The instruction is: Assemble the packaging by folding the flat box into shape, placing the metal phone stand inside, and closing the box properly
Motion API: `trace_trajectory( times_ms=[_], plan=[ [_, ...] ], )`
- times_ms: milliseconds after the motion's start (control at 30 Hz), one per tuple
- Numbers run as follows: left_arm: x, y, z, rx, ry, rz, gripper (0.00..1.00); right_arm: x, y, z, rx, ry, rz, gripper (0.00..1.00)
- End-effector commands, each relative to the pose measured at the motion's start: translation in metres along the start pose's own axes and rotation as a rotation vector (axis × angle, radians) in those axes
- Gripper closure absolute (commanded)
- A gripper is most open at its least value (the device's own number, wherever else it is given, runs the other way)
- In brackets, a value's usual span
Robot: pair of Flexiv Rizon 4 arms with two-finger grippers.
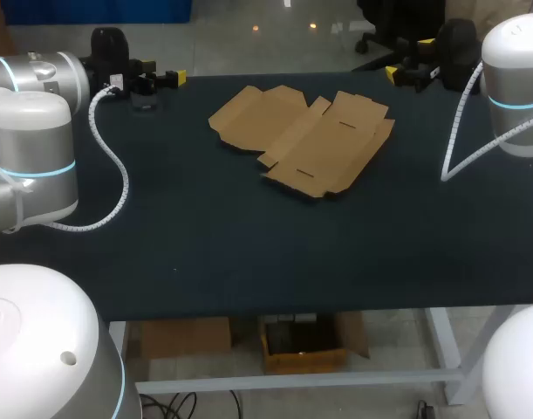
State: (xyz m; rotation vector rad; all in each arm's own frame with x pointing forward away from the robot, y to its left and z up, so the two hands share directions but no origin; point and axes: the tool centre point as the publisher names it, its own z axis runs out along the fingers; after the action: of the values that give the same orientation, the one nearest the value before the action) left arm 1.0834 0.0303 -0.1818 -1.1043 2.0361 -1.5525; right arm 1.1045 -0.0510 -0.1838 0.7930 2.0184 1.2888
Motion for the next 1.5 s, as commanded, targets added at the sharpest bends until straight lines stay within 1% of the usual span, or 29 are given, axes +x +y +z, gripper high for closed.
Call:
trace_trajectory(
  times_ms=[33,1167,1233,1267,1333,1467,1500],
  plan=[
    [0.000,0.000,0.001,0.001,-0.002,0.000,0.00,0.001,0.000,0.000,-0.002,-0.002,0.000,0.00],
    [0.000,0.000,0.001,0.001,-0.002,0.000,0.00,0.001,0.000,0.000,-0.002,-0.002,0.000,0.00],
    [0.002,-0.002,0.002,-0.034,-0.017,-0.024,0.00,-0.002,0.000,0.002,0.019,0.005,0.024,0.00],
    [0.003,-0.002,0.002,-0.033,-0.004,-0.021,0.00,-0.002,-0.001,0.002,0.014,0.022,0.029,0.00],
    [0.005,-0.002,0.001,-0.057,-0.021,-0.050,0.00,-0.004,-0.002,0.003,0.061,0.008,0.054,0.00],
    [0.013,-0.004,-0.007,-0.088,-0.031,-0.080,0.00,-0.007,-0.005,-0.001,0.107,0.017,0.087,0.00],
    [0.015,-0.005,-0.009,-0.102,-0.048,-0.096,0.00,-0.007,-0.005,-0.002,0.120,0.016,0.100,0.00]
  ],
)
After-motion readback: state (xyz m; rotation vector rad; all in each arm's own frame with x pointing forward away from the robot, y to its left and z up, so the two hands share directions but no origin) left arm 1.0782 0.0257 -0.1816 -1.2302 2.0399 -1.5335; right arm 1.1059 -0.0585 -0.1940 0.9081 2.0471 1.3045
